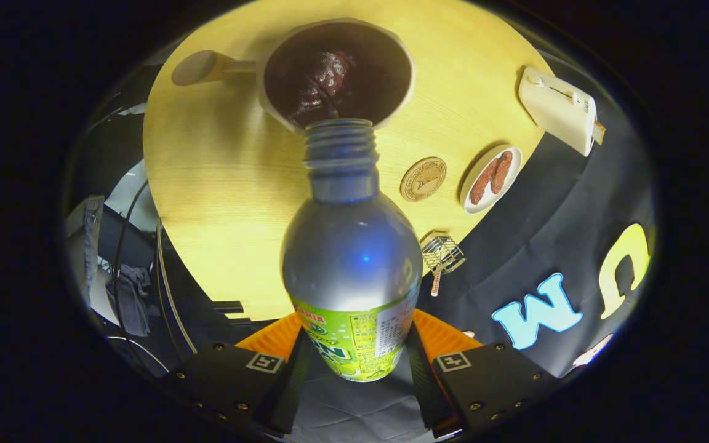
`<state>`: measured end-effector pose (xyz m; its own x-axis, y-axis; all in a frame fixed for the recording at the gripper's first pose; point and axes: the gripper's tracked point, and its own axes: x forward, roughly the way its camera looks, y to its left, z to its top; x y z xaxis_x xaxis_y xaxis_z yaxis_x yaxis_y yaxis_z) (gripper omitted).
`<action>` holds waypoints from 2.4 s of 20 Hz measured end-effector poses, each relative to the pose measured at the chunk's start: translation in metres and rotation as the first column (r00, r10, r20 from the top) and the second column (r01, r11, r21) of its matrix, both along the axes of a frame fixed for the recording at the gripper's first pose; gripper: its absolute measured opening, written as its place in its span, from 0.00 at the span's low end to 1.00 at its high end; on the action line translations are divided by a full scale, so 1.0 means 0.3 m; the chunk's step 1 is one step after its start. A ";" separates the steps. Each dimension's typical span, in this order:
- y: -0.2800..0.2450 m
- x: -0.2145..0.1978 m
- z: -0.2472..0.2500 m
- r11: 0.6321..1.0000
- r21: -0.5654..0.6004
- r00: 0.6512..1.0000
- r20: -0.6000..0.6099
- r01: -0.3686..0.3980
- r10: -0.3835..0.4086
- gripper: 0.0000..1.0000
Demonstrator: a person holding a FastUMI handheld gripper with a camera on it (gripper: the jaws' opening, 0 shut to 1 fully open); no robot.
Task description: Take the bottle from table, then pour the juice into the cup, finally place the bottle on the coaster
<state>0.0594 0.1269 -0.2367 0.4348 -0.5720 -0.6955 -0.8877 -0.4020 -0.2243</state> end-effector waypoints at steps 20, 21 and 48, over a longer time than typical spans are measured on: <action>0.072 0.063 0.037 0.998 -0.050 0.998 0.036 -0.049 0.051 0.75; 0.073 0.068 0.035 0.998 -0.044 0.998 0.039 -0.048 0.049 0.75; -0.052 -0.093 -0.333 0.555 0.744 0.920 -0.218 0.373 -0.326 0.75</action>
<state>0.0315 0.1113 -0.3366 0.2710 0.0735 -0.9598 -0.9392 0.2384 -0.2470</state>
